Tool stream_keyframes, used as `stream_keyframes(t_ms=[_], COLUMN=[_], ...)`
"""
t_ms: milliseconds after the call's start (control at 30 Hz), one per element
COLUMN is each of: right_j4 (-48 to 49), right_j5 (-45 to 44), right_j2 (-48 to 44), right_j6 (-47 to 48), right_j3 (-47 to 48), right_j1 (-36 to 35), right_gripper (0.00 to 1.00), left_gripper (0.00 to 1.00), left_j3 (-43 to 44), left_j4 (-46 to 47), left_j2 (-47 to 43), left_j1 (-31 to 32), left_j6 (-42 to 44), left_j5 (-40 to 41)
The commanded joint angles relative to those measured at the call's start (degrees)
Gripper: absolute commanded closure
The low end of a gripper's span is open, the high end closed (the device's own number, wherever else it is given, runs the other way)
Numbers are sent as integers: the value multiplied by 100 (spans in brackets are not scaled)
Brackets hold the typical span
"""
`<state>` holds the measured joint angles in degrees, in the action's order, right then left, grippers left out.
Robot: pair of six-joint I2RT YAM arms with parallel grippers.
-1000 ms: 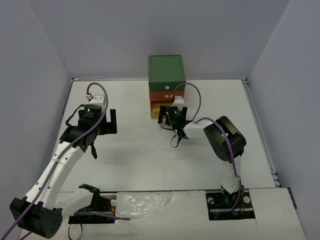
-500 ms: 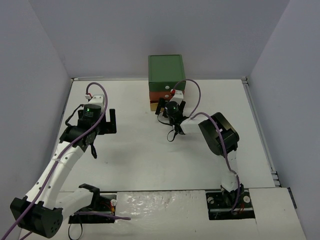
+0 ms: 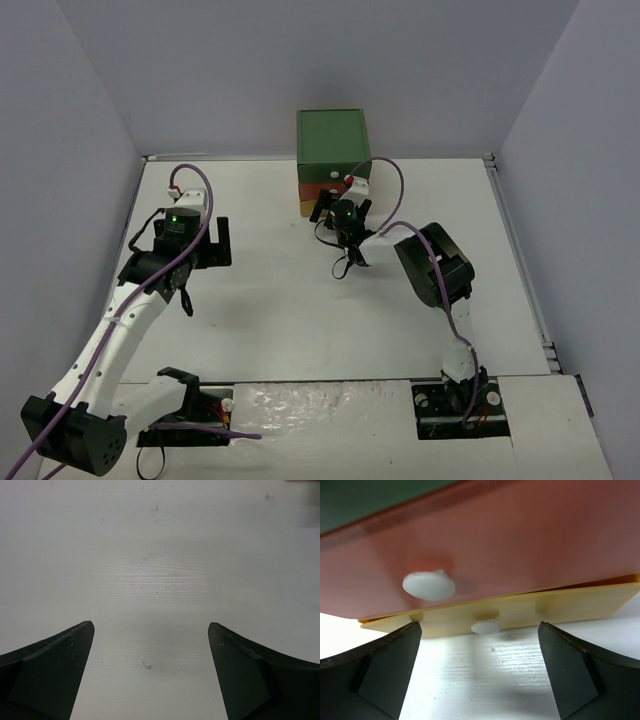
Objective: Organize the makeup
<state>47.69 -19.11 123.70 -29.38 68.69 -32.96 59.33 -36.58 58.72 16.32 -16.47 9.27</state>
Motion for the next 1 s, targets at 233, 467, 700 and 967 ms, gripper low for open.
stream_keyframes(t_ms=[233, 467, 700, 967], right_j4=[575, 352, -832, -2974], right_j5=[-346, -50, 279, 88], right_j2=[10, -623, -2254, -4748], right_j6=[-139, 65, 622, 1655], right_j3=[422, 48, -640, -1174], right_j1=[68, -38, -201, -126], right_gripper=[0, 0, 0, 0], left_gripper=[3, 3, 3, 3], left_j3=[105, 108, 105, 93], left_j4=[286, 288, 292, 404], left_j2=[-79, -89, -177, -502], left_j1=[-61, -106, -144, -200], left_j6=[30, 21, 4, 59], left_j5=[-36, -92, -75, 123])
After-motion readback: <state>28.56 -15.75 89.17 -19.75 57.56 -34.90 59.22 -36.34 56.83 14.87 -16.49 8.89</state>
